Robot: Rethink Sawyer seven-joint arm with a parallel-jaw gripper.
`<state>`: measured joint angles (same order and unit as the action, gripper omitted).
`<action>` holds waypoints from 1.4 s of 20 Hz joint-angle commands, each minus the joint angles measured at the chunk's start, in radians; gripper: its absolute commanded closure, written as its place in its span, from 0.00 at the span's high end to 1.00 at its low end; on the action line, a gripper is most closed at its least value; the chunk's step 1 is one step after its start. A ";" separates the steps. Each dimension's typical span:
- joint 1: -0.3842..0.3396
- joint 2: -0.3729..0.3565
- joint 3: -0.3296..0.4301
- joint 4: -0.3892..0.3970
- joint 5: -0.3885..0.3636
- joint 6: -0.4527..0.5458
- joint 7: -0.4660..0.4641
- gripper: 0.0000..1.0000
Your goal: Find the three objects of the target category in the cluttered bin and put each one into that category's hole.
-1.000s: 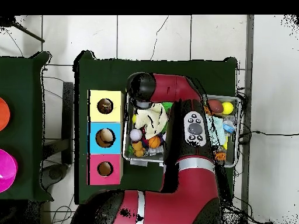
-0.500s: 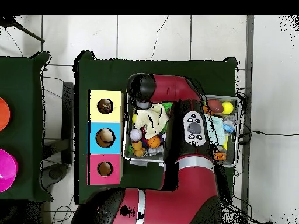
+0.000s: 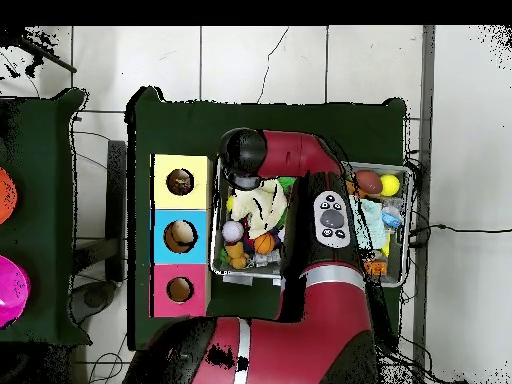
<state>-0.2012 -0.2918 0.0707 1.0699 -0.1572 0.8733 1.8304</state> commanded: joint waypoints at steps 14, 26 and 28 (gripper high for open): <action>-0.019 0.055 0.051 -0.010 -0.081 0.000 -0.118 0.00; -0.019 0.054 0.050 -0.009 -0.074 0.009 -0.111 0.00; -0.019 0.056 0.051 -0.013 -0.075 0.011 -0.114 0.00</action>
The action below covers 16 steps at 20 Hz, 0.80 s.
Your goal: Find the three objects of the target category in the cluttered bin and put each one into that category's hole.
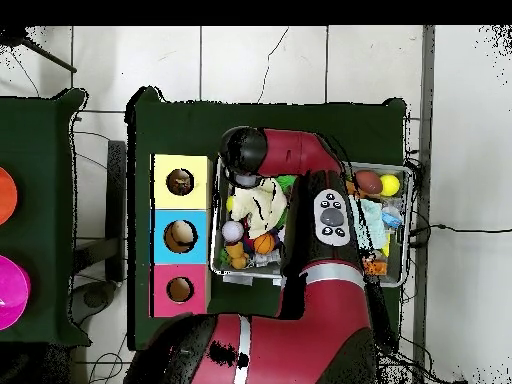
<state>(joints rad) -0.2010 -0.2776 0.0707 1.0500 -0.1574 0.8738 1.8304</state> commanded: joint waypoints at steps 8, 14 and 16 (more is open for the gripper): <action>-0.013 -0.023 0.045 0.037 -0.058 0.088 -0.122 0.00; -0.011 -0.128 0.043 0.082 -0.032 0.214 -0.140 0.00; -0.014 -0.151 0.048 0.095 -0.027 0.244 -0.146 0.00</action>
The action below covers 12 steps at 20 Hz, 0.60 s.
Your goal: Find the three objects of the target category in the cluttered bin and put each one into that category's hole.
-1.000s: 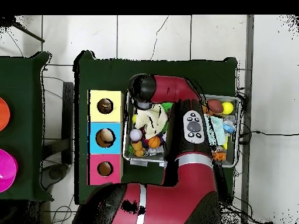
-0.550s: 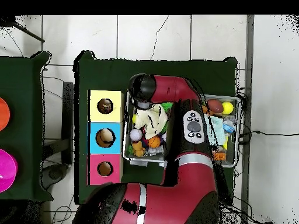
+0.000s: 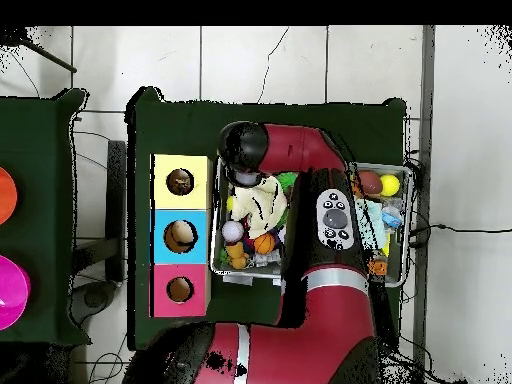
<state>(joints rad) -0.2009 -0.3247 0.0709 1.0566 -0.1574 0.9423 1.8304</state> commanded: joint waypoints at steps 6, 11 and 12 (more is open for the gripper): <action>-0.020 -0.167 0.060 0.103 -0.013 0.280 -0.153 0.00; -0.017 -0.225 0.065 0.143 0.004 0.332 -0.133 0.00; -0.014 -0.238 0.064 0.153 0.008 0.342 -0.124 0.00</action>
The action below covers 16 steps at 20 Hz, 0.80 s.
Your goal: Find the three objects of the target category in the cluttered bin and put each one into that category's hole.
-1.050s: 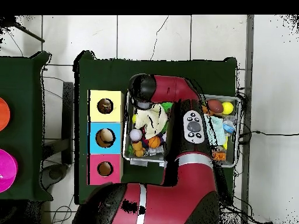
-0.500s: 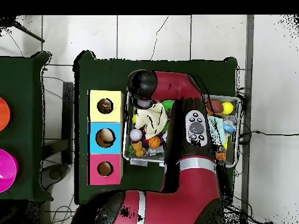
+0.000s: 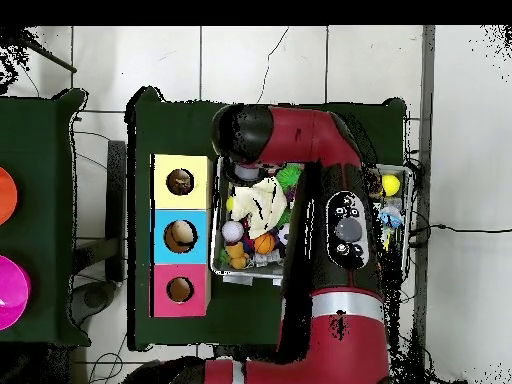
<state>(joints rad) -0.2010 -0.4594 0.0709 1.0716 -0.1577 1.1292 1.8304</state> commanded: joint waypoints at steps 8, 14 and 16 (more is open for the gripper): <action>0.013 -0.197 0.065 0.256 0.071 0.180 -0.021 0.00; 0.048 -0.241 0.051 0.341 0.127 0.135 0.069 0.00; 0.063 -0.253 0.042 0.366 0.142 0.117 0.099 0.00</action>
<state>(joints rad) -0.1664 -0.6713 0.0703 1.2367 -0.0651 1.2060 1.8304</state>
